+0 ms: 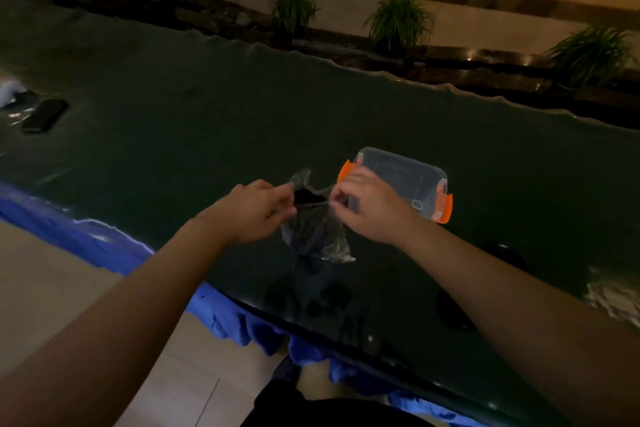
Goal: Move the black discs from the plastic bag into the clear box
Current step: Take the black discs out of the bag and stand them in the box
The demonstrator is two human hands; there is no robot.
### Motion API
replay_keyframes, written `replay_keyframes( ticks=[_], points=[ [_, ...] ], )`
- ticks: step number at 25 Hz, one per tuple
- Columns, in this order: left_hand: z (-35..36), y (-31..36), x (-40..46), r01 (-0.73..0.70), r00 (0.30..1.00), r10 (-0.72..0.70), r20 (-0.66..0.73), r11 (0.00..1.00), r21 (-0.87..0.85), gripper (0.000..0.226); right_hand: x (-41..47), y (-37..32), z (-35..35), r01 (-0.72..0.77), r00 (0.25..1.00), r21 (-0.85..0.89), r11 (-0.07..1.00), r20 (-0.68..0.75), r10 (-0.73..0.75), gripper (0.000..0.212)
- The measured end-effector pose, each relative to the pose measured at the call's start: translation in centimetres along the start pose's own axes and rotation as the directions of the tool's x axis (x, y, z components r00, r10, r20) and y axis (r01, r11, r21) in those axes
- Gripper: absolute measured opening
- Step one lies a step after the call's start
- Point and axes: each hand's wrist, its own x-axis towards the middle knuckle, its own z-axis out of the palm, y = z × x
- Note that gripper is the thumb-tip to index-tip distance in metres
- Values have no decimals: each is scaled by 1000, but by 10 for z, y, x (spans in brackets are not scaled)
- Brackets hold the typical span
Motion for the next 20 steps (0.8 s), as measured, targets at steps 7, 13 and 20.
replay_keyframes(
  ticks=[7,13,20],
  points=[
    [4,34,3,375,924,-375,-72,927,-14,36,-4,-6,-14,90,966,-116,989,254,-58,3],
    [8,22,20,584,811,-583,48,802,-125,55,14,-26,-14,79,943,-165,983,331,-20,12],
    [4,-12,23,339,941,-333,69,928,-155,60,71,-66,28,-179,863,-244,953,425,271,23]
  ],
)
